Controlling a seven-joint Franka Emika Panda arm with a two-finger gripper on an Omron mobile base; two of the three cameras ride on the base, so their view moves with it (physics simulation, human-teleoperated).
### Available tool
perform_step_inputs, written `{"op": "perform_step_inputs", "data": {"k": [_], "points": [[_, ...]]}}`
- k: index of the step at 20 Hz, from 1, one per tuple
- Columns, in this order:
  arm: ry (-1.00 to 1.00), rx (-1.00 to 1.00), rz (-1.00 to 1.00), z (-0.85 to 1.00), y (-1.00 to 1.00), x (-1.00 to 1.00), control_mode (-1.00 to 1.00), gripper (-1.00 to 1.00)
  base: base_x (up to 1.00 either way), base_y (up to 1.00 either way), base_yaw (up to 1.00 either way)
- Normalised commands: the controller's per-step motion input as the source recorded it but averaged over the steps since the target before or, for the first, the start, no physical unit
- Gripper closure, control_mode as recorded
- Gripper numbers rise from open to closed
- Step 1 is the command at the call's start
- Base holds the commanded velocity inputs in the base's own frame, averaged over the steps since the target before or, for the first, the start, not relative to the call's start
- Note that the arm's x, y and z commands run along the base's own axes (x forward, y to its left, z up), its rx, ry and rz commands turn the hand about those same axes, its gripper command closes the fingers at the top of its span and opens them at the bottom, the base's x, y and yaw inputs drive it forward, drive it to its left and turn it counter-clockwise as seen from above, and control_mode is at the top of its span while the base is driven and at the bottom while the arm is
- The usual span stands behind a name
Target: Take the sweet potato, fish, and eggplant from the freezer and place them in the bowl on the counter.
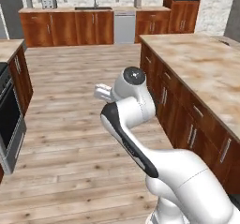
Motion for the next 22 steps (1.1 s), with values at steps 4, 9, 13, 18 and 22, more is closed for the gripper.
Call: {"op": "perform_step_inputs", "data": {"k": [4, 9, 13, 18, 22], "points": [[0.00, 0.00, 0.00, 0.00, 0.00, 0.00, 1.00, 1.00, 1.00, 0.00, 0.32], [0.00, 0.00, 0.00, 0.00, 0.00, 0.00, 1.00, 1.00, 0.96, 0.00, 0.65], [0.00, 0.00, 0.00, 0.00, 0.00, 0.00, 1.00, 1.00, 0.78, 0.02, 0.73], [0.00, 0.00, 0.00, 0.00, 0.00, 0.00, 1.00, 1.00, 0.71, 0.04, 0.75], [0.00, 0.00, 0.00, 0.00, 0.00, 0.00, 1.00, 1.00, 0.95, 0.00, 0.72]]}}
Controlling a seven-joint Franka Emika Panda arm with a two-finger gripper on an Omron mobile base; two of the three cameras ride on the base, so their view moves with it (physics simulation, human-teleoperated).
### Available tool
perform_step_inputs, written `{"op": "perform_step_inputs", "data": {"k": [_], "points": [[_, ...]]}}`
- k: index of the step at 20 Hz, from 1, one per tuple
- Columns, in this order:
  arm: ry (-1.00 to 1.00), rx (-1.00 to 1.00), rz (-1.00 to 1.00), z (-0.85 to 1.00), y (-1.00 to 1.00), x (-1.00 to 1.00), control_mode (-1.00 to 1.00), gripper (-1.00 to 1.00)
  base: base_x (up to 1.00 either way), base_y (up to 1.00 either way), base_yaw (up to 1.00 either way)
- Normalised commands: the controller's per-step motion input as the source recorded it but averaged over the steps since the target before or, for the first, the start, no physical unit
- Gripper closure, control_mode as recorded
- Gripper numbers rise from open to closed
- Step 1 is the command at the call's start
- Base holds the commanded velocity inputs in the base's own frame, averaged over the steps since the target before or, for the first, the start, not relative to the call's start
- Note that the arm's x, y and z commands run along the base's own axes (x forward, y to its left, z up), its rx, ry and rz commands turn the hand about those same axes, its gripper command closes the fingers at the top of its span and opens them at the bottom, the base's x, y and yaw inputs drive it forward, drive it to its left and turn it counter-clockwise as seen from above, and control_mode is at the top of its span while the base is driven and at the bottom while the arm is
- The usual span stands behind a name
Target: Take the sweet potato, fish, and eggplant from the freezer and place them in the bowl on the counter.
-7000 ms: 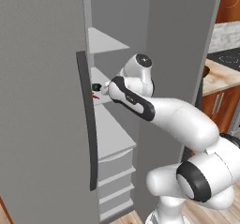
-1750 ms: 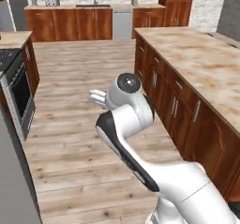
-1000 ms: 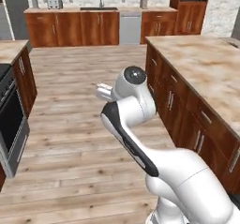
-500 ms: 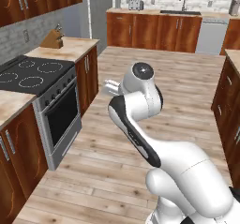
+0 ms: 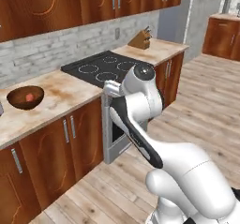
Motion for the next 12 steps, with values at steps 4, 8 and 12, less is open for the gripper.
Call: {"op": "perform_step_inputs", "data": {"k": [4, 8, 12], "points": [[0.00, 0.00, 0.00, 0.00, 0.00, 0.00, 1.00, 1.00, 1.00, 0.00, 0.68], [0.00, 0.00, 0.00, 0.00, 0.00, 0.00, 1.00, 1.00, 1.00, 0.05, 0.64], [0.00, 0.00, 0.00, 0.00, 0.00, 0.00, 1.00, 1.00, 1.00, 0.01, 0.46]]}}
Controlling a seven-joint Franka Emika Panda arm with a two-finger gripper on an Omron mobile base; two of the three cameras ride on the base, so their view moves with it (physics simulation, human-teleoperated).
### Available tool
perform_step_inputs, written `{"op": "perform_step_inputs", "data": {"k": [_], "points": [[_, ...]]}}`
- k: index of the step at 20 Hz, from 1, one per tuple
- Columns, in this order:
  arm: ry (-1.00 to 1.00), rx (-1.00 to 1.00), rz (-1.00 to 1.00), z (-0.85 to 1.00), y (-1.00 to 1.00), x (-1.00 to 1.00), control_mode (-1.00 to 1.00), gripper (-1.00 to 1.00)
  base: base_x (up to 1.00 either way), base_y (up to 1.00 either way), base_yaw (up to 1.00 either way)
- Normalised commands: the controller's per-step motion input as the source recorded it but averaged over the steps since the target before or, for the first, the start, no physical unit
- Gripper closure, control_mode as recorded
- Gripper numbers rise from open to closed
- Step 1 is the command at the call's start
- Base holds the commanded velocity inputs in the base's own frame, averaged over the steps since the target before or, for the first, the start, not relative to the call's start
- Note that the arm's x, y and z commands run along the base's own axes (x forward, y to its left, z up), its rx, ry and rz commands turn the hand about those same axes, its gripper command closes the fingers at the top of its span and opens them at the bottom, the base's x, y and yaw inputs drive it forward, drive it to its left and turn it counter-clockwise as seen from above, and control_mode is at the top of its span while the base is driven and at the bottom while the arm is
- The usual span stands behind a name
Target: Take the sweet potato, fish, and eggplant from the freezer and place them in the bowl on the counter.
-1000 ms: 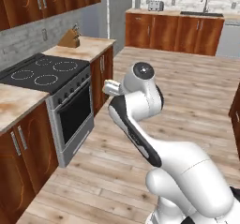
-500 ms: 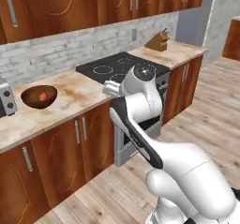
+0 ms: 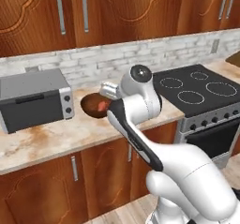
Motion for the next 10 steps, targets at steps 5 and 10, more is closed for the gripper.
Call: {"op": "perform_step_inputs", "data": {"k": [5, 10], "points": [[0.00, 0.00, 0.00, 0.00, 0.00, 0.00, 1.00, 1.00, 0.99, -0.07, 0.00], [0.00, 0.00, 0.00, 0.00, 0.00, 0.00, 1.00, 1.00, 1.00, -0.02, 0.00]]}}
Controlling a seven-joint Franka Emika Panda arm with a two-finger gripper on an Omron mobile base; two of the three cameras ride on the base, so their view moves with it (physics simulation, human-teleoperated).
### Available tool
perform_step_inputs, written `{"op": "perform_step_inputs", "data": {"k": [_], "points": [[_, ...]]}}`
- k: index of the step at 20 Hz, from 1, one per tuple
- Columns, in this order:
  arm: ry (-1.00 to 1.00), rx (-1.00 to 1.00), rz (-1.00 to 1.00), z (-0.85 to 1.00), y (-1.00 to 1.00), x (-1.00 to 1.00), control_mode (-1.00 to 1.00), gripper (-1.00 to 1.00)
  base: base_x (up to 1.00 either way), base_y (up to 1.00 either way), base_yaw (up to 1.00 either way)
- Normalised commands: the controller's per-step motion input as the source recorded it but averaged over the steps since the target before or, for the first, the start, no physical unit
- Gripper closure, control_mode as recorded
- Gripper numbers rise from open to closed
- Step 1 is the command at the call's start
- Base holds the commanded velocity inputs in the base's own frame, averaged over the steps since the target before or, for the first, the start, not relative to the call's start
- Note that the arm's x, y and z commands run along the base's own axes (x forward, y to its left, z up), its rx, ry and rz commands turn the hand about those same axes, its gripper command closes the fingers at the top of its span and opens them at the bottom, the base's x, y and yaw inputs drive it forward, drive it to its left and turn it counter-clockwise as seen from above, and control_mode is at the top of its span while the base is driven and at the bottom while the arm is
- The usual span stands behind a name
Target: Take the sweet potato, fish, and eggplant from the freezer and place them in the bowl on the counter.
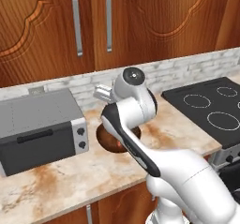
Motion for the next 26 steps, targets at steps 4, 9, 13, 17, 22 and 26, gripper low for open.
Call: {"op": "perform_step_inputs", "data": {"k": [4, 9, 13, 17, 22, 26], "points": [[0.28, 0.08, 0.02, -0.88, -0.51, 0.95, -1.00, 1.00, 0.00, 0.00, 0.00], [0.19, 0.01, 0.00, -0.85, -0.10, 0.17, -1.00, 1.00, 0.00, 0.00, 0.00], [0.07, -0.01, 0.00, -0.94, 0.00, 0.00, -1.00, 1.00, 0.00, 0.00, 0.00], [0.00, -0.05, 0.00, -0.72, 0.00, 0.33, -1.00, 1.00, 0.00, 0.00, 0.00], [0.01, -0.01, -0.02, -0.42, 0.11, 0.71, -1.00, -1.00, 0.00, 0.00, 0.00], [0.01, 0.00, 0.00, 0.00, 0.01, 0.11, -1.00, -1.00, 0.00, 0.00, 0.00]]}}
